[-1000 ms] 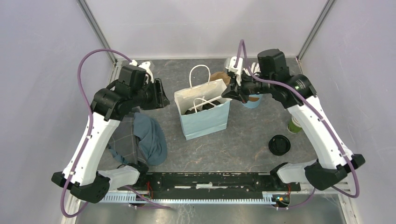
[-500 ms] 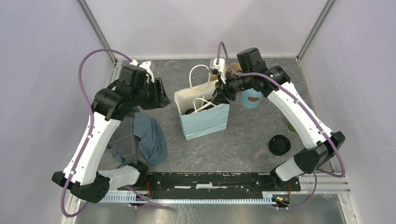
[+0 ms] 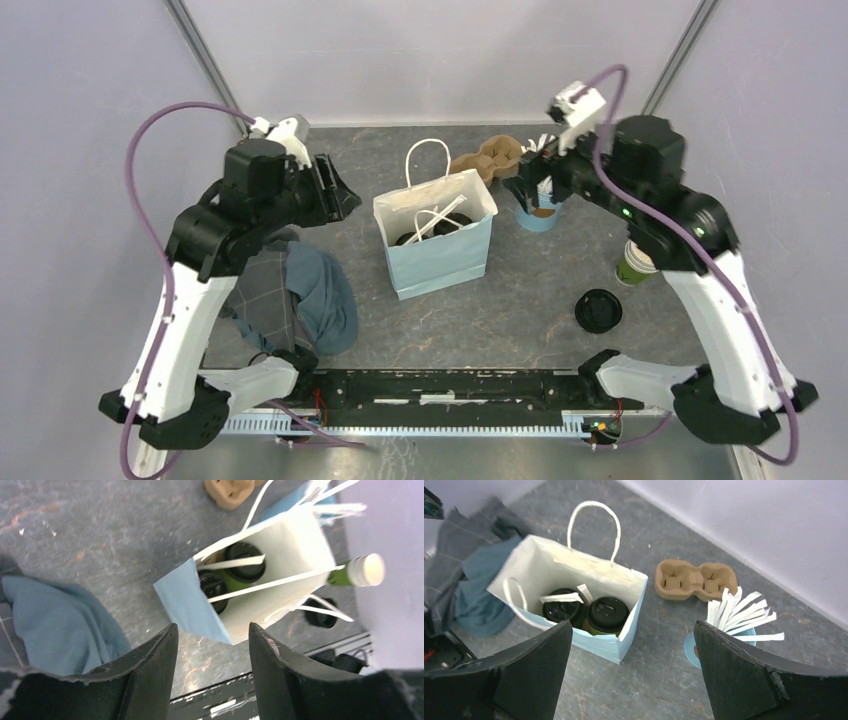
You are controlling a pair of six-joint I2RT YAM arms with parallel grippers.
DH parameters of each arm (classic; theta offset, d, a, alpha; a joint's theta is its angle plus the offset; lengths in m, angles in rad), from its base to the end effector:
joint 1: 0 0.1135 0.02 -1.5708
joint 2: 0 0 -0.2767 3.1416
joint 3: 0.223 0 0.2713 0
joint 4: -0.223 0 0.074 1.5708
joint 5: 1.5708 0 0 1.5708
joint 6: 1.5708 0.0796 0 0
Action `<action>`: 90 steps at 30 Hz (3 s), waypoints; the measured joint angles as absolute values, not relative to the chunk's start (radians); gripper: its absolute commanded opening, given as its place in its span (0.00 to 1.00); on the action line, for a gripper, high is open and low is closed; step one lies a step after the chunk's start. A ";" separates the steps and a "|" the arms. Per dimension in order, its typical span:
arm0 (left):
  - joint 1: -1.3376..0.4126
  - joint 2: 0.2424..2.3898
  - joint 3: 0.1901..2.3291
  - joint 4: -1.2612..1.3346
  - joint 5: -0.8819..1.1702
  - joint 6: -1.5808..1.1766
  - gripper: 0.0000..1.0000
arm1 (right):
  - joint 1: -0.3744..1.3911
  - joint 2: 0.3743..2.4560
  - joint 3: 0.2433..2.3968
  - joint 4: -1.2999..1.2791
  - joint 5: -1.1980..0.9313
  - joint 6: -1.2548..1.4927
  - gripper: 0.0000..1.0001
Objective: Pack the takeout coffee
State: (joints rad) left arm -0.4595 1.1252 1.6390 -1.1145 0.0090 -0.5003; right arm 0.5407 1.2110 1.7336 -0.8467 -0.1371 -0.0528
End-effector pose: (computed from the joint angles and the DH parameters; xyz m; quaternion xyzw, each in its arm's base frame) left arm 0.2044 -0.1019 0.4587 -0.0159 0.8845 -0.2188 0.4117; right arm 0.2231 0.1467 0.5079 -0.2751 0.7629 0.1946 0.5517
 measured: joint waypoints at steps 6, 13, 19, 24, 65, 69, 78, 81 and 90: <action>-0.459 1.047 1.656 -1.023 0.035 -0.538 0.61 | 0.541 1.096 1.696 -0.819 -0.151 0.016 0.82; -0.459 1.000 1.602 -0.958 0.091 -0.607 0.62 | 0.542 1.104 1.336 -0.558 -0.301 0.306 0.74; -0.459 1.005 1.586 -0.956 0.112 -0.622 0.61 | 0.554 1.134 1.176 -0.449 -0.337 0.518 0.64; -0.459 1.004 1.586 -0.955 0.114 -0.624 0.61 | 0.562 1.107 1.167 -0.374 -0.340 0.583 0.62; -0.459 1.114 1.589 -0.950 0.139 -0.601 0.62 | 0.616 1.120 1.265 -0.365 -0.289 0.445 0.00; -0.459 1.129 1.588 -0.935 0.144 -0.598 0.67 | 0.616 1.087 1.205 -0.348 -0.291 0.440 0.00; -0.458 1.199 1.467 -0.906 0.168 -0.617 0.88 | 0.615 1.047 1.090 -0.307 -0.287 0.452 0.00; -0.452 1.213 1.423 -0.870 0.215 -0.641 0.85 | 0.615 1.034 1.086 -0.304 -0.287 0.459 0.00; -0.450 1.211 1.328 -0.804 0.318 -0.701 0.82 | 0.615 1.029 1.084 -0.300 -0.287 0.466 0.00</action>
State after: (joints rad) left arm -0.4500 1.2106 1.3285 -0.8043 0.3183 -0.7006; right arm 0.6151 1.0290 1.0836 -0.3004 -0.2867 0.4664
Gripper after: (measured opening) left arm 0.761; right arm 0.006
